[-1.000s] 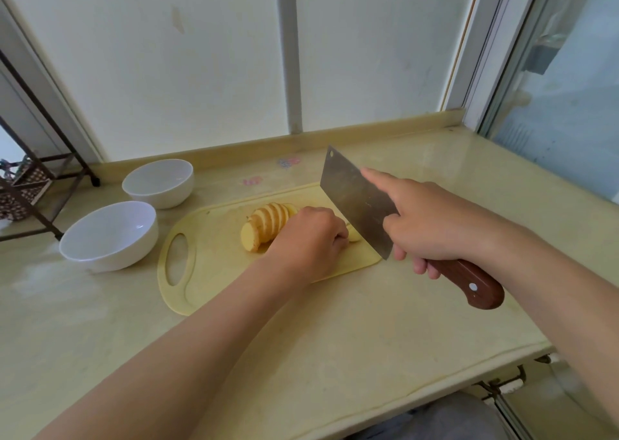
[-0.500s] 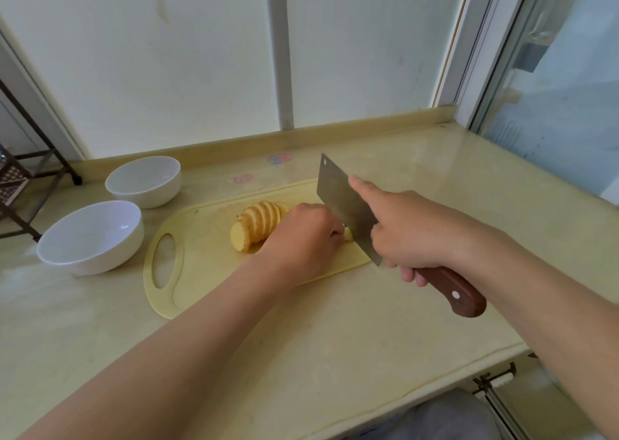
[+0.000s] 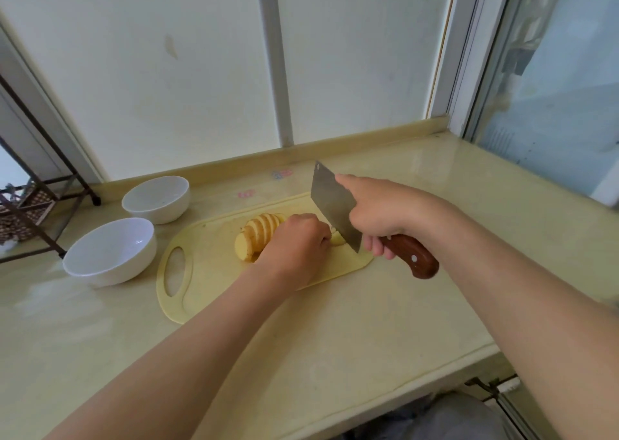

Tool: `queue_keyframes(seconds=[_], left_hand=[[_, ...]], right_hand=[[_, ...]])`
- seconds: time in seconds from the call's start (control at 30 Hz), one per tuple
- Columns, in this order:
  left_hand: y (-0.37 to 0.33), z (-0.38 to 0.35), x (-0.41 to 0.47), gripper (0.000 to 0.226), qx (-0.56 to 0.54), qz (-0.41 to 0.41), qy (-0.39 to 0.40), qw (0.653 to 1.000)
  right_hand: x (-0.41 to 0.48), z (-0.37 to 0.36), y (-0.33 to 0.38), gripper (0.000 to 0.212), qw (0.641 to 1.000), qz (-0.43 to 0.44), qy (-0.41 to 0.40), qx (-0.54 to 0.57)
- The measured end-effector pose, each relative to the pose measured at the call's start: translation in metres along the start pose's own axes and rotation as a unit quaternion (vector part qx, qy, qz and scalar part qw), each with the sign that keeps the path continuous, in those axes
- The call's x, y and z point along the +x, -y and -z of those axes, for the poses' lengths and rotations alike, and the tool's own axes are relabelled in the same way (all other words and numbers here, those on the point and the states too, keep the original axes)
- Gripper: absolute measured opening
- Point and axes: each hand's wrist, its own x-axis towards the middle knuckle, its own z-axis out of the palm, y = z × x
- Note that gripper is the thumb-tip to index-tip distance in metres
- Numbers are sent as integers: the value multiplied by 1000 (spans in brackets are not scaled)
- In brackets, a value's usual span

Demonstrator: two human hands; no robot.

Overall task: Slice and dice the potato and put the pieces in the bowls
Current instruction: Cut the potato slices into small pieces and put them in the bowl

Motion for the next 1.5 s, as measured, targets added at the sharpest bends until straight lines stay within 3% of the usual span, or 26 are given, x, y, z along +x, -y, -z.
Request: queue_keyframes(seconds=[0.43, 0.53, 0.87, 1.03, 1.5], left_hand=[[-11, 1, -4, 24, -31, 107, 15, 994], [-14, -3, 0, 18, -44, 137, 32, 989], [-13, -11, 7, 38, -71, 145, -10, 987], [-14, -12, 7, 20, -102, 143, -32, 984], [-11, 48, 25, 18, -62, 132, -50, 988]], right_hand=[[-20, 4, -65, 79, 953, 3, -100, 287], [-22, -3, -83, 78, 950, -8, -98, 297], [-27, -19, -97, 78, 957, -2, -30, 290], [-32, -25, -92, 77, 956, 17, -4, 293], [-41, -4, -45, 69, 938, 55, -28, 341]])
